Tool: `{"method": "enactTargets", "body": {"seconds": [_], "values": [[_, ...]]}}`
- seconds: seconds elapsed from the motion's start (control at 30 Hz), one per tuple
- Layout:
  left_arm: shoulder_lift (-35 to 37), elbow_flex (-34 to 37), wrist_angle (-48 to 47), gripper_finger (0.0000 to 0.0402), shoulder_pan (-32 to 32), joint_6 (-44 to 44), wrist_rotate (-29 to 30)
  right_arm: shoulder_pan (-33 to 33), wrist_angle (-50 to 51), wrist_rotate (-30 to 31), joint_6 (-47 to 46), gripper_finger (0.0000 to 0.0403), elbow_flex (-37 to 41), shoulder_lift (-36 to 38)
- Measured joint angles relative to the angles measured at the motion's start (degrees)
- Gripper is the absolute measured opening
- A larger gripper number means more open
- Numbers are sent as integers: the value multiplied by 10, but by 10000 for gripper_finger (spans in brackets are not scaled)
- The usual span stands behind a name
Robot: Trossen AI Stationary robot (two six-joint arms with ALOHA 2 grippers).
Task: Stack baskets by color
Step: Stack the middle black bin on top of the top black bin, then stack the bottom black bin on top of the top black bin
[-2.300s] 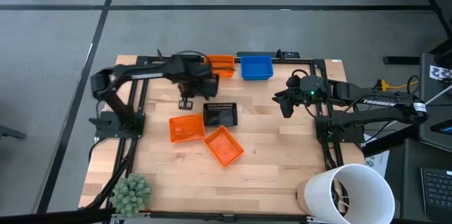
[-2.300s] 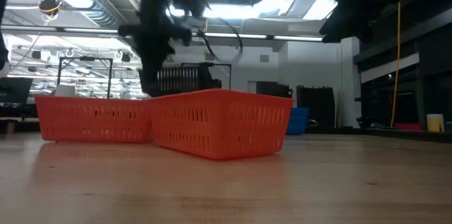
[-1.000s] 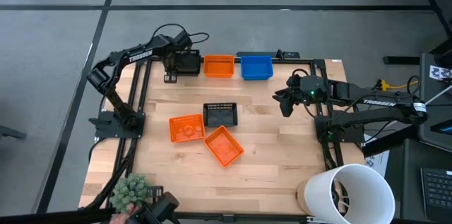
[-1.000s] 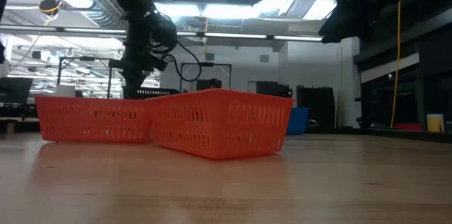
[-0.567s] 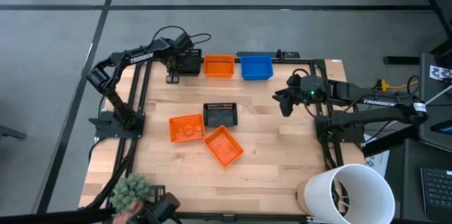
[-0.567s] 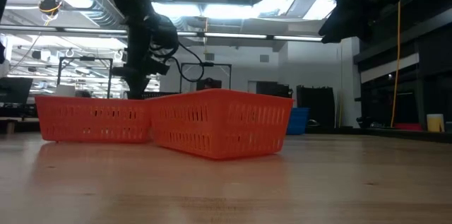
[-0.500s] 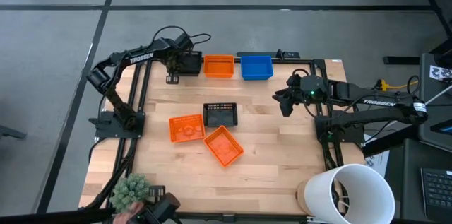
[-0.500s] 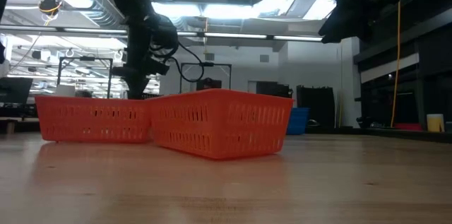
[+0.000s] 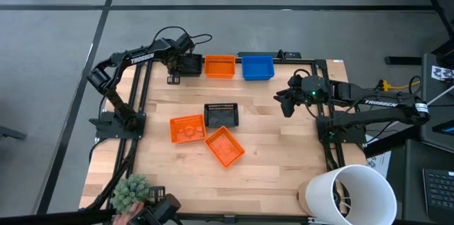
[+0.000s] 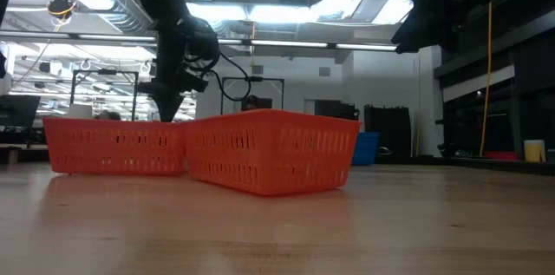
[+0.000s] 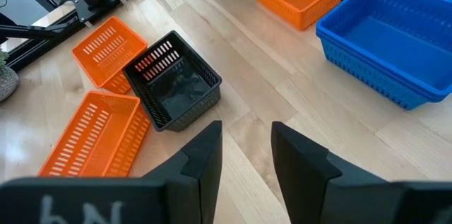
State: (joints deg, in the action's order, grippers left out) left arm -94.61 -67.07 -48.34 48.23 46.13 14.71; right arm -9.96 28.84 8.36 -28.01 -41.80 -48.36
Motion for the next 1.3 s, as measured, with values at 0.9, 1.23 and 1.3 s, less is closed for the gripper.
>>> {"method": "enactTargets", "body": {"seconds": [0.9, 1.23, 1.3], "values": [[-5, -124, 17, 136, -203, -265, -255, 0, 0, 0, -2, 122, 0, 0], [-89, -124, 28, 136, -297, -280, -262, 0, 0, -10, -2, 122, 0, 0], [-104, -124, 33, 136, -303, -281, -260, 0, 0, -10, -2, 122, 0, 0]]}}
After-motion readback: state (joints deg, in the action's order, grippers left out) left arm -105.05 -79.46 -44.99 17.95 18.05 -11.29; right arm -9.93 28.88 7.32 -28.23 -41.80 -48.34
